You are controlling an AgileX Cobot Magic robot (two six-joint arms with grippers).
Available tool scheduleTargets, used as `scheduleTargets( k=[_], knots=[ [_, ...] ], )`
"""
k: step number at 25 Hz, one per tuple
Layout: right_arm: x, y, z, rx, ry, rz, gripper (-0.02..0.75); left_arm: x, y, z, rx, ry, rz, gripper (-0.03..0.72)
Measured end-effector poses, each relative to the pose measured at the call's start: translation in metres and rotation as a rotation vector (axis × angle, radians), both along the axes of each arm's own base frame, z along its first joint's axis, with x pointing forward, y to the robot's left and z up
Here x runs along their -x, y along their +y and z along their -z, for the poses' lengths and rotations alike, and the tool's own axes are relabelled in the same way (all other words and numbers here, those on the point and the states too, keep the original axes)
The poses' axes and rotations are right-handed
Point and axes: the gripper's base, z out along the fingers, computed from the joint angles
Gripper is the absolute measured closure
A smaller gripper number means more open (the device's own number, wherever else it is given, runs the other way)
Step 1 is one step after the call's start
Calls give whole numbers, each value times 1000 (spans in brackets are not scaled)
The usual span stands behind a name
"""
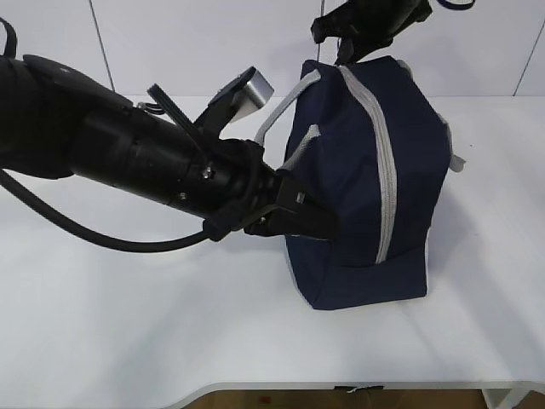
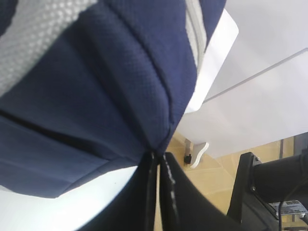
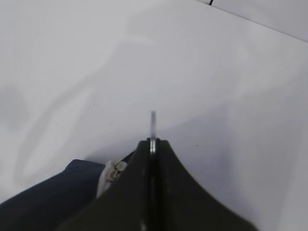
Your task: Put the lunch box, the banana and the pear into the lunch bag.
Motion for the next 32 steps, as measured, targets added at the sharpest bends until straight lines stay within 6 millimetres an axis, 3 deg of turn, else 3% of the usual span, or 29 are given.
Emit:
scheduleTargets(
  k=[4,15,24,28,32],
  knots=[
    [-5,1,10,-4,11,1,731,0,0,0,-1,4,3,697],
    [3,-2,5,26,92,0,731,-5,9,3,-39,-17,7,697],
    [12,-11,-1,-13,173,-39,731,-27,40,7,-86,-39,-56,697],
    [27,-24,-17,-32,176,-55,731,-39,58,8,-94,-39,-113,697],
    [47,-36,-16,-36,229,-79,731,-49,72,6,-94,-44,-158,697]
  ],
)
